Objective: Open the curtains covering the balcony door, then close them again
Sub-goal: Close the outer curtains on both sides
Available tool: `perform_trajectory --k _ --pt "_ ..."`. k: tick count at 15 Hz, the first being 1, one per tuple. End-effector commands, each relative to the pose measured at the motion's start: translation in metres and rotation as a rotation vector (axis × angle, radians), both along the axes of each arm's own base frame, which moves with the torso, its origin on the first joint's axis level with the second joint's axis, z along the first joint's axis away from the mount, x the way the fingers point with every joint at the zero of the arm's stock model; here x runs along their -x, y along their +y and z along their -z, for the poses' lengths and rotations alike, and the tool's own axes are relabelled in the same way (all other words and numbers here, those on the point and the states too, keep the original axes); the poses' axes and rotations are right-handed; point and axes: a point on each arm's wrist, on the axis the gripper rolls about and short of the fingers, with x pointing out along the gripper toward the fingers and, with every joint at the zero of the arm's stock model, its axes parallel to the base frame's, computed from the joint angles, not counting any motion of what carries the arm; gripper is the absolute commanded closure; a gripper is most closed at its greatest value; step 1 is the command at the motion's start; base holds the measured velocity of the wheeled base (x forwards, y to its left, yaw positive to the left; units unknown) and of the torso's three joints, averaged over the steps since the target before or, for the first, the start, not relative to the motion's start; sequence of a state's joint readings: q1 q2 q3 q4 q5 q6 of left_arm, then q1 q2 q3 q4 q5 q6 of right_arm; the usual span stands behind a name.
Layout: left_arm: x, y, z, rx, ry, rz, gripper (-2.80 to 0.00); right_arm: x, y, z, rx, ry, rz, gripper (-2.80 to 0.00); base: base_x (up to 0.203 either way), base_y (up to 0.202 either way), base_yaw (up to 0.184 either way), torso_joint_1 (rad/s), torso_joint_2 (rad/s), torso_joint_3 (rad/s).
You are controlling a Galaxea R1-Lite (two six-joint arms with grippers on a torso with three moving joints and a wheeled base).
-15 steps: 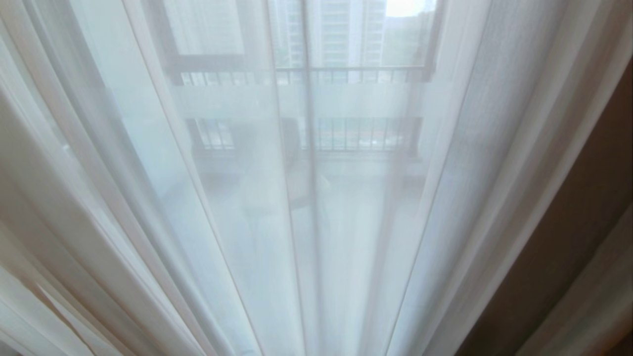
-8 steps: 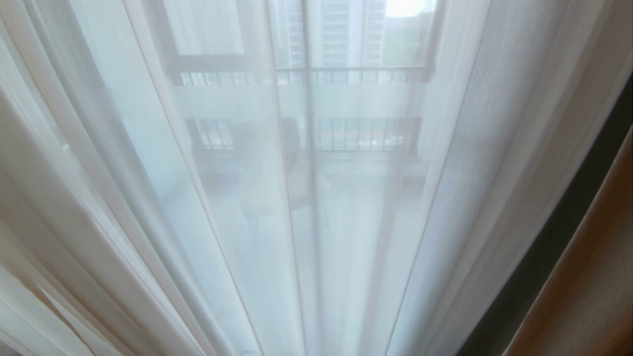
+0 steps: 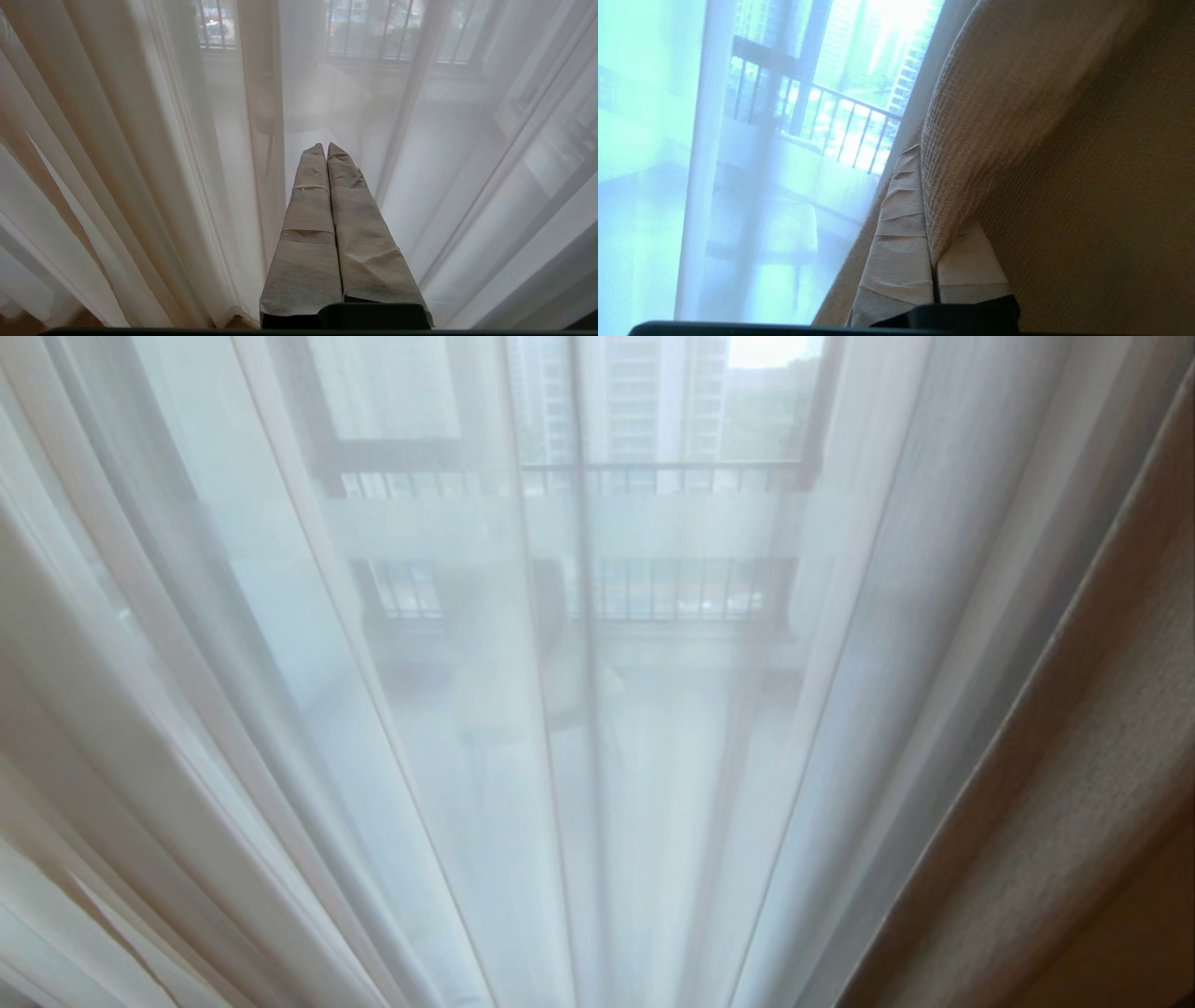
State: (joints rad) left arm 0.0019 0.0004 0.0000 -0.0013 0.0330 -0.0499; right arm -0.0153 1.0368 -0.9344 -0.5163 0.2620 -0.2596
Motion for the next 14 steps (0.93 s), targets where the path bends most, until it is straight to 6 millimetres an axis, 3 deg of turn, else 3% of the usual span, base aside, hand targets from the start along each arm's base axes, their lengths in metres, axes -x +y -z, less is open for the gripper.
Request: perform_trajectory --k 1,8,14 --pt "0.0 0.0 0.0 0.001 -0.001 -0.002 0.0 -0.009 0.009 0.005 0.063 0.018 -0.043 0.0 0.0 0.0 0.0 0.0 0.0 0.0" --pt "0.0 0.0 0.0 0.001 -0.001 0.0 0.0 -0.03 0.043 0.014 0.216 0.013 -0.165 0.0 0.0 0.0 0.0 0.0 0.0 0.0" --pt "0.0 0.0 0.0 0.001 -0.001 -0.002 0.0 -0.066 0.084 0.012 0.204 -0.001 -0.179 0.0 0.0 0.0 0.0 0.0 0.0 0.0"
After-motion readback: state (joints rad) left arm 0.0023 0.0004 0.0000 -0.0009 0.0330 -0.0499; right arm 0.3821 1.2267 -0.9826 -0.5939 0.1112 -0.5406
